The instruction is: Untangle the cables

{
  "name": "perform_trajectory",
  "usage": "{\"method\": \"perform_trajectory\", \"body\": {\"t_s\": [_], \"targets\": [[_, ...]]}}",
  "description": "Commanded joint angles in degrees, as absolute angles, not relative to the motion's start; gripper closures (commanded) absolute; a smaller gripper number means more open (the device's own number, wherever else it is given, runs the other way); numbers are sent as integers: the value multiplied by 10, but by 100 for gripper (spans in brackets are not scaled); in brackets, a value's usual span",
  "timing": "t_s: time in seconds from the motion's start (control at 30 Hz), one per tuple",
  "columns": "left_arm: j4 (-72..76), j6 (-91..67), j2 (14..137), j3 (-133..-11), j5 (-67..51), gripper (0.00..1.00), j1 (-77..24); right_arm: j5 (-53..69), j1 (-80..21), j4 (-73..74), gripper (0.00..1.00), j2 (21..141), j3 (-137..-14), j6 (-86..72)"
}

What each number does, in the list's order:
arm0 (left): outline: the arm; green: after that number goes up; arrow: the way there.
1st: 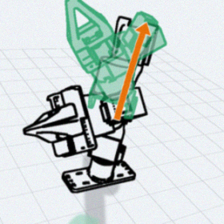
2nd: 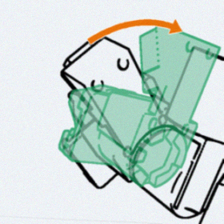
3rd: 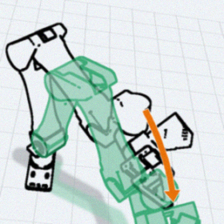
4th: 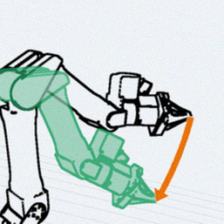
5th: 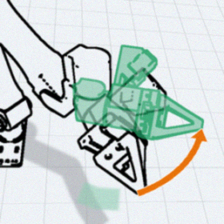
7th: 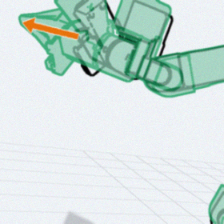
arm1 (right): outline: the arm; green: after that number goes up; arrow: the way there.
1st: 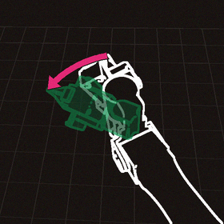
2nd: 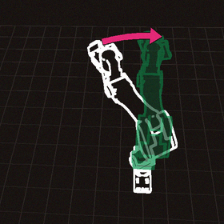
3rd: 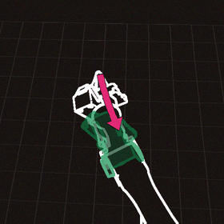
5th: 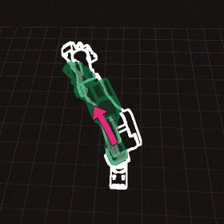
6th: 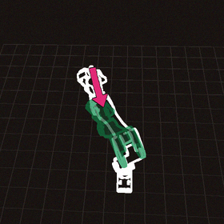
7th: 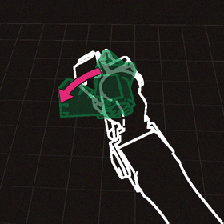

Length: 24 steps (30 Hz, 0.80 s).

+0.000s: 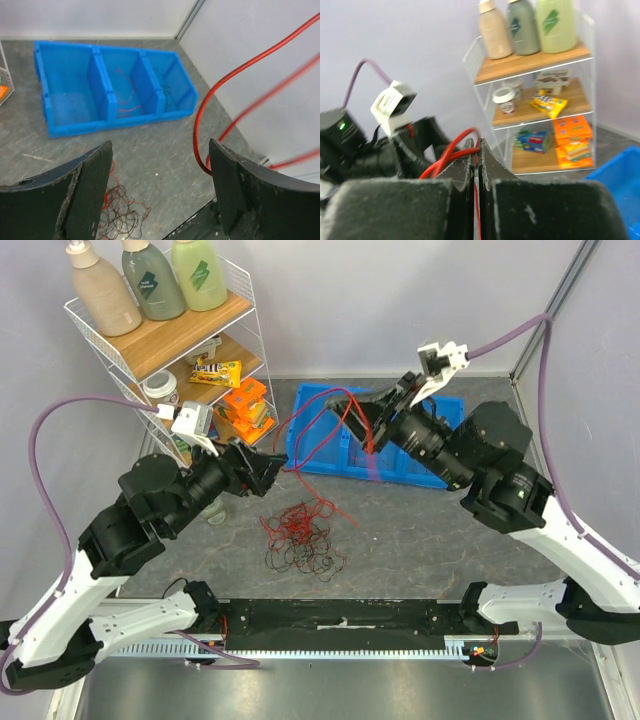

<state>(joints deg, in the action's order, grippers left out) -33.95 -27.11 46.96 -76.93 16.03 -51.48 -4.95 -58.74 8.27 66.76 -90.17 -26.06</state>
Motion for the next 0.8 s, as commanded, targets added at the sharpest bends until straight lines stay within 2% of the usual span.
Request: {"method": "perform_trajectory", "body": {"t_s": [0.0, 0.3, 0.47, 0.6, 0.77], "targets": [[-361, -285, 431, -722, 184, 16, -515, -138, -552, 194, 100, 709, -963, -222], [-321, -355, 410, -561, 106, 23, -515, -135, -390, 164, 100, 785, -932, -192], [-308, -349, 439, -527, 73, 23, -516, -83, -303, 131, 100, 824, -911, -210], [-286, -340, 446, -504, 69, 19, -516, -43, -280, 104, 100, 818, -895, -219], [-272, -336, 453, -497, 79, 21, -516, -41, -256, 100, 100, 835, -917, -209]]}}
